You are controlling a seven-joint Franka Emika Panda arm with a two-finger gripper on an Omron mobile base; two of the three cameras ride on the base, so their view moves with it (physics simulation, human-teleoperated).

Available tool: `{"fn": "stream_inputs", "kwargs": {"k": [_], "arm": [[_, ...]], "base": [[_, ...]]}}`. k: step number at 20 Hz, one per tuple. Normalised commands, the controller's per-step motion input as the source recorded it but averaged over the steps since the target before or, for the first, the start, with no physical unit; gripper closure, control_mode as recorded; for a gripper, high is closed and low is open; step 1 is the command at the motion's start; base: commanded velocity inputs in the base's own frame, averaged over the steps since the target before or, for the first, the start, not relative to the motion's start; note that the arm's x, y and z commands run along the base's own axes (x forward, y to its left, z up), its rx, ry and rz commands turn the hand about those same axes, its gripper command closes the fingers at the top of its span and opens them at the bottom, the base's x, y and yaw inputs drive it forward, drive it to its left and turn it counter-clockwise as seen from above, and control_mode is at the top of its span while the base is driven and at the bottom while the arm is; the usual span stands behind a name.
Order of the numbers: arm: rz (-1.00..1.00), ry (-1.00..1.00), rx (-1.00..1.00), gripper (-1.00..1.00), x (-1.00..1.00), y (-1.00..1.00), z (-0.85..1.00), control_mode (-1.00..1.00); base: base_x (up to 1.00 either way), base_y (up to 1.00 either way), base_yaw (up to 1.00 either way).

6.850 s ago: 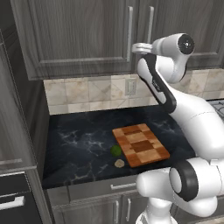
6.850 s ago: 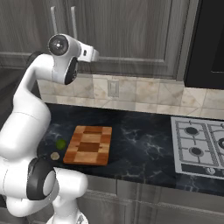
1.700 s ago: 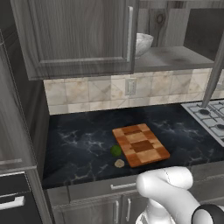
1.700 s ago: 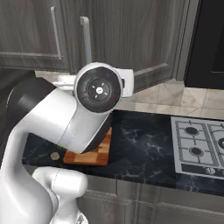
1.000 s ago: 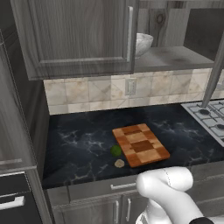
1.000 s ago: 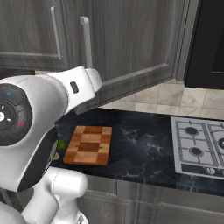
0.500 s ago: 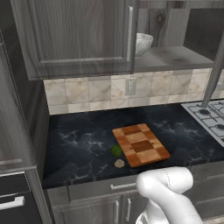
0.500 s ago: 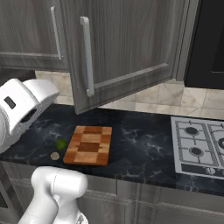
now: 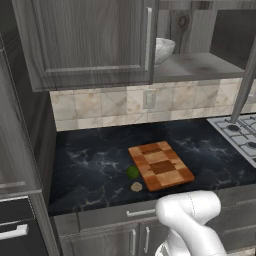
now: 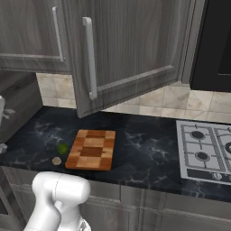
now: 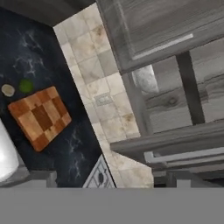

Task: Open the cabinet. Place the bowl and condiment on the counter. Then place the lime and garlic on the cutting board.

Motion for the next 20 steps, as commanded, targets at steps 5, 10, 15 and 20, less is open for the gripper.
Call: {"fn": "stream_inputs", "kwargs": {"k": [5,10,15,20], "arm": [[-0.06,-0.04,-0.34,-1.0,0.05,0.58,-0.02,-1.0],[-0.06,-0.02,-0.19,-1.0,0.36,0.34,-0.07,-1.0],[-0.02,0.03,-0.04,-1.0,0.6,0.06,-0.03,-1.0],[-0.09,0.01,-0.04,-1.0,0.62,-0.05,-0.06,-1.0]], "base": [[0.0,0.0,0.0],[0.0,0.0,0.0],[0.0,0.0,0.0],[0.0,0.0,0.0]]}}
